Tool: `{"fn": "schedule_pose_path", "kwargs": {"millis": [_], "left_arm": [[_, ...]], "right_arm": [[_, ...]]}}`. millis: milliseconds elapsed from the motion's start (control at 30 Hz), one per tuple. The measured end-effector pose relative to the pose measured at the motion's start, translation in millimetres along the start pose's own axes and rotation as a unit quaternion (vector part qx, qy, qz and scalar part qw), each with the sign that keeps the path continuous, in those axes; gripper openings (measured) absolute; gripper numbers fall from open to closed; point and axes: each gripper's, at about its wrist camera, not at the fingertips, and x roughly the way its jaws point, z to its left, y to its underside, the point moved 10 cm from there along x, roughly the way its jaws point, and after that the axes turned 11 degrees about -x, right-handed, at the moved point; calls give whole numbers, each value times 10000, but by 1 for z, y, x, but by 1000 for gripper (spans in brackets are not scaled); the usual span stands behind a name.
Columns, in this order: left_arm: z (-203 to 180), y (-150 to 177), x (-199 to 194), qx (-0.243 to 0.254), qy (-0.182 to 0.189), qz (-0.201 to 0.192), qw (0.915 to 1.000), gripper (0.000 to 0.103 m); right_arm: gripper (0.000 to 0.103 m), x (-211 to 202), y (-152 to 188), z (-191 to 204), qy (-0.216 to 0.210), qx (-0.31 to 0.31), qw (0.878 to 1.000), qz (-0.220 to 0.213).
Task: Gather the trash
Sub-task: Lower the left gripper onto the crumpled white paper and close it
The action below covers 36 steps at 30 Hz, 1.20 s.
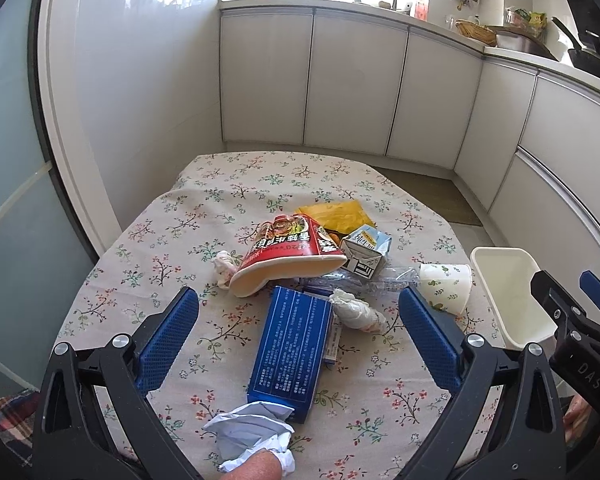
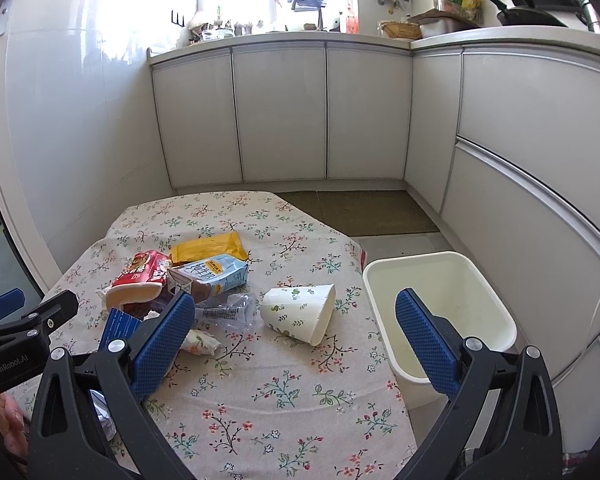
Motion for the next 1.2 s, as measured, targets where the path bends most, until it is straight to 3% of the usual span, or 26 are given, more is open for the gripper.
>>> {"fn": "schedule_pose_path", "kwargs": {"millis": [133, 267, 433, 533, 633, 767, 967, 1067, 1133, 1200], "left_arm": [[18, 4, 10, -13, 99, 511, 9986, 96], [42, 18, 21, -336, 259, 1151, 9924, 96], [60, 55, 26, -749, 399, 2107, 9738, 96], [60, 74, 24, -482, 296, 2339, 9706, 96], [50, 92, 21, 89, 255, 2562, 9663, 96], [49, 116, 22, 764, 110, 2916, 9534, 96], [48, 138, 24, 981, 52, 3131, 9446, 95], [57, 144, 34, 863, -124, 3224, 9426, 76], [62, 147, 37, 793, -152, 3331, 9394, 55], [63, 146, 37, 782, -150, 3291, 9409, 53]], "right_arm": [[98, 9, 6, 9, -267, 23, 9993, 253], [98, 19, 15, 16, -550, 107, 9967, 595], [98, 33, 29, 21, -957, 446, 9886, 1074], [98, 41, 38, 20, -1146, 688, 9816, 1362], [98, 45, 47, 20, -1285, 843, 9756, 1566], [98, 48, 52, 20, -1269, 795, 9741, 1692], [98, 52, 58, 23, -1257, 721, 9720, 1850], [98, 54, 61, 26, -1260, 672, 9711, 1914], [98, 55, 62, 28, -1247, 607, 9711, 1942], [98, 56, 64, 30, -1255, 577, 9706, 1971]]}}
